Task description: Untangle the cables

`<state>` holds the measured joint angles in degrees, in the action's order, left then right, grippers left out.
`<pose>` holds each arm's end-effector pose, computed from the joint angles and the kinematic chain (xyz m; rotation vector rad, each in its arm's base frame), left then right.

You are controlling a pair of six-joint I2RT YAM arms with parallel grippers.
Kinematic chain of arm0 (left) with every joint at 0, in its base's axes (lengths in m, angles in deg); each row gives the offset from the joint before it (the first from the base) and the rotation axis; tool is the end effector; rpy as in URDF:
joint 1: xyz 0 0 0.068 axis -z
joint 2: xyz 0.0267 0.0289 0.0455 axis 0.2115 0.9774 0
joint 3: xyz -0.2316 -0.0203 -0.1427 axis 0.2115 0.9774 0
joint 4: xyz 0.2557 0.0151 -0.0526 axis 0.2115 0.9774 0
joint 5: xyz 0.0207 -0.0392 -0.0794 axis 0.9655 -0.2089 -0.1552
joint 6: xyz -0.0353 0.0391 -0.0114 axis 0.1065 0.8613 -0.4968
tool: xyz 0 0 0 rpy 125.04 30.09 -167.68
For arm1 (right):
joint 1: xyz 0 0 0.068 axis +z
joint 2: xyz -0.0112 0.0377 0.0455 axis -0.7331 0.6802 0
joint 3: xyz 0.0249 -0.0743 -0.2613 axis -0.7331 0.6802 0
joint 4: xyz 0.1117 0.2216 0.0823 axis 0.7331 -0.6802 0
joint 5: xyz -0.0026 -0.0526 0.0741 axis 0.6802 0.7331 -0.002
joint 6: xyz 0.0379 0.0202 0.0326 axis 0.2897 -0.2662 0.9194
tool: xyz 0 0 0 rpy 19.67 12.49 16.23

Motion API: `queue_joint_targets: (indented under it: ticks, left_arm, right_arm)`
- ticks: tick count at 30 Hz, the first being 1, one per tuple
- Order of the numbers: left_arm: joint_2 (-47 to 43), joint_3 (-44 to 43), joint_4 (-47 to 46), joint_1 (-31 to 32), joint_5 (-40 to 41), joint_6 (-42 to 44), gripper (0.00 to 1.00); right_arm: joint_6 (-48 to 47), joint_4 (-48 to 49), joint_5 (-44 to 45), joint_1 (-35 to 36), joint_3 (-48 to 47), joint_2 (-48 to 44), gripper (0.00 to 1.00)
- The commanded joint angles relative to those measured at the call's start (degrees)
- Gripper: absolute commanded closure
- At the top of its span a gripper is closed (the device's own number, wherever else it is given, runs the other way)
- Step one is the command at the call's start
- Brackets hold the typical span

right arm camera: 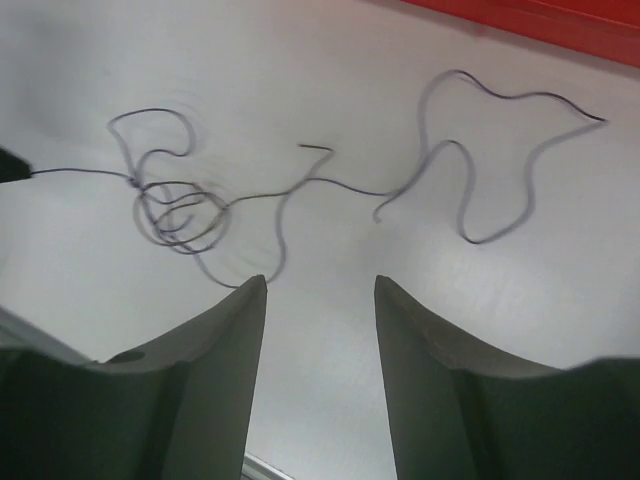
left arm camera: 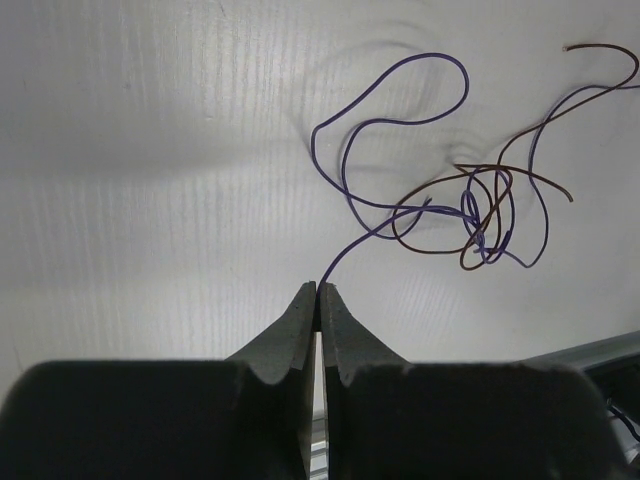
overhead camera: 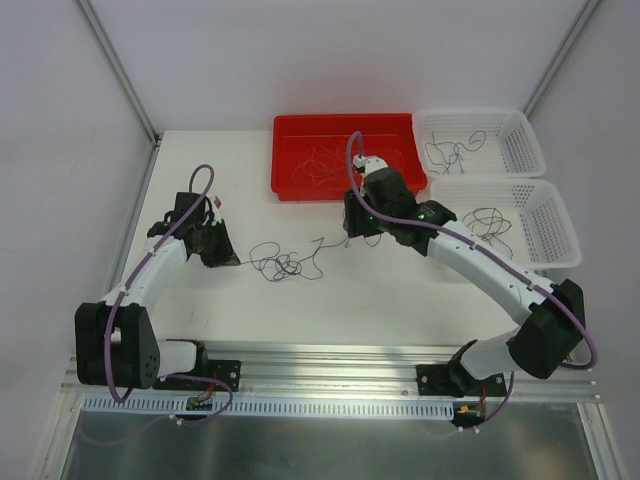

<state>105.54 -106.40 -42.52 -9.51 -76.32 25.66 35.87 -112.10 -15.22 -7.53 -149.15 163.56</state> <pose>0.2499 -0.0219 0.2276 -0.2696 2.5481 -0.5199 0.2505 0.2009 0.3299 -0.6255 2.1249 0.2592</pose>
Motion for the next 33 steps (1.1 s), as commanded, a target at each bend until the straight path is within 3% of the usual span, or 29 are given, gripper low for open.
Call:
queue_joint_targets:
  ticks: [1, 7, 19, 33]
  left_arm:
    - [-0.5, -0.1, -1.0, 0.5, -1.8, 1.3, 1.00]
    - [-0.7, -0.3, -1.0, 0.6, -2.6, 1.4, 1.00]
    - [-2.5, 0.2, -1.3, 0.6, -3.0, 1.4, 1.00]
    - [-3.0, 0.2, -1.7, 0.6, -3.7, 1.4, 1.00]
  right_arm:
    - [3.9, 11.7, -4.9, 4.4, 1.2, -1.1, 0.49]
    - [10.3, 17.5, -5.5, 9.9, -2.0, 7.3, 0.48]
    - [30.1, 14.6, 7.9, 17.7, -14.5, 28.9, 0.44]
    - [36.5, 11.8, 8.2, 18.6, -15.1, 35.8, 0.46]
